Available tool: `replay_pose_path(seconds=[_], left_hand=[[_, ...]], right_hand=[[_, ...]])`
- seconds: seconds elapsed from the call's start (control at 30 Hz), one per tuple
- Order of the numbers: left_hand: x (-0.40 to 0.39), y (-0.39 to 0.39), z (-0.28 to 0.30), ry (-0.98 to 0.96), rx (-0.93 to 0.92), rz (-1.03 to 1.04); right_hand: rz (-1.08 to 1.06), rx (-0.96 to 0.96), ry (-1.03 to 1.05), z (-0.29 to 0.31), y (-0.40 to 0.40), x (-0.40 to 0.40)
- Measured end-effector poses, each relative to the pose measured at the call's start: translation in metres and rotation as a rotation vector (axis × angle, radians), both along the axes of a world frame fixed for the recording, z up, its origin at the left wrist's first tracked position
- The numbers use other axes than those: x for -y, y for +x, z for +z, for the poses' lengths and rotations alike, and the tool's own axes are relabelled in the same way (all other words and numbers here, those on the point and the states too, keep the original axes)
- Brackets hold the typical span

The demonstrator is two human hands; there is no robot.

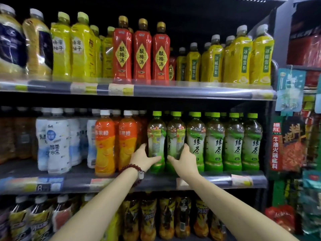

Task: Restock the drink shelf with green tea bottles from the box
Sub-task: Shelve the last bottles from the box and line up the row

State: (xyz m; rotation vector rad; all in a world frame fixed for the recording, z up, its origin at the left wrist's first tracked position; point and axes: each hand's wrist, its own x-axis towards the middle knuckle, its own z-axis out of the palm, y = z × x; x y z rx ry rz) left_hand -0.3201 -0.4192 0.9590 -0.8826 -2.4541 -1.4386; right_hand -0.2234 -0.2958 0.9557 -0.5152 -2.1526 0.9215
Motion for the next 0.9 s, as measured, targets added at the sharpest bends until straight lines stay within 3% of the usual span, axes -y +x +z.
replay_pose_path(seconds=[0.13, 0.37, 0.53, 0.63, 0.8, 0.9], left_hand=[[-0.004, -0.011, -0.002, 0.064, 0.141, -0.105], [-0.012, -0.003, -0.015, 0.131, -0.008, 0.126], [-0.008, -0.01, -0.014, 0.134, 0.144, -0.121], [-0.005, -0.012, -0.013, 0.107, 0.109, -0.143], [-0.008, -0.005, -0.015, 0.078, -0.02, 0.073], [-0.005, -0.011, -0.011, 0.085, 0.134, -0.078]], right_hand=[[-0.076, -0.009, -0.081, -0.001, -0.013, 0.001], [-0.017, -0.054, -0.079, -0.004, -0.015, -0.006], [0.018, -0.101, -0.079, -0.008, -0.015, -0.008], [-0.012, -0.131, -0.079, -0.012, -0.02, -0.007], [0.096, 0.024, -0.07, -0.001, -0.016, -0.02], [0.13, 0.073, -0.097, 0.002, -0.008, -0.023]])
